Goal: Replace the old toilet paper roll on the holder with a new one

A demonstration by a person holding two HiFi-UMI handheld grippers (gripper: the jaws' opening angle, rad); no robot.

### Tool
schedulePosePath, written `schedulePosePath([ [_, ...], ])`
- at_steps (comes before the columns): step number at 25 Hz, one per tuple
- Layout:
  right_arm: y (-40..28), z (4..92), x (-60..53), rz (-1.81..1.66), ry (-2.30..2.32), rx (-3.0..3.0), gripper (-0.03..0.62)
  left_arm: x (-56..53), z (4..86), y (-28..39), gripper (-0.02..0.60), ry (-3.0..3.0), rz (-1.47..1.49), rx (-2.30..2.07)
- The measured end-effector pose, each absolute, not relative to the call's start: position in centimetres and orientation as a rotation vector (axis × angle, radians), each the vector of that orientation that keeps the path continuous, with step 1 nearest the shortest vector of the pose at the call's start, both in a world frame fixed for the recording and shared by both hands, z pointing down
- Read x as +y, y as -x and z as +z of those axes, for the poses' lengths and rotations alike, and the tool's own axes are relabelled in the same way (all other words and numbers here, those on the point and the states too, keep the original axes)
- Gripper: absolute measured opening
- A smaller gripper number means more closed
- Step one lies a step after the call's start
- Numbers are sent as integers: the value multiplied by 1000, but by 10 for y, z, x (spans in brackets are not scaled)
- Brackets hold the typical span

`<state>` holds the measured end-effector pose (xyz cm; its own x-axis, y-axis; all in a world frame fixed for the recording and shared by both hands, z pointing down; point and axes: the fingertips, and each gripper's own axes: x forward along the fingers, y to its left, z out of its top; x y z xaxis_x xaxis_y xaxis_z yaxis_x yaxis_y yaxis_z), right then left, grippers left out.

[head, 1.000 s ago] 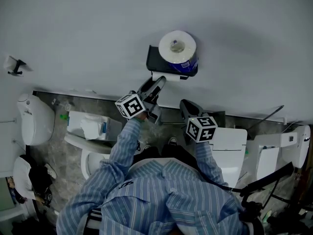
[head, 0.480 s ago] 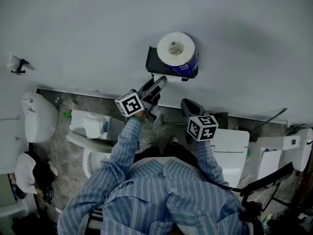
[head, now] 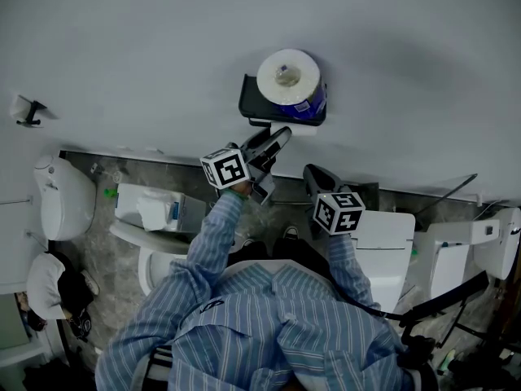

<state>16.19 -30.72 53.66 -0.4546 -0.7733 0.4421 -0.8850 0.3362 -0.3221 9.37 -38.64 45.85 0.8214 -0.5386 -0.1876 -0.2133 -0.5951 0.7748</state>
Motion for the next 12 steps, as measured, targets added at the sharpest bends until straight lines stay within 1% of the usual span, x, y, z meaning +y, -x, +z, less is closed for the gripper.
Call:
schedulePosePath([
  [12,-191,541,-297,803,-1567,-2347,21,-382,457,-153,201,-2263,-418,-462],
])
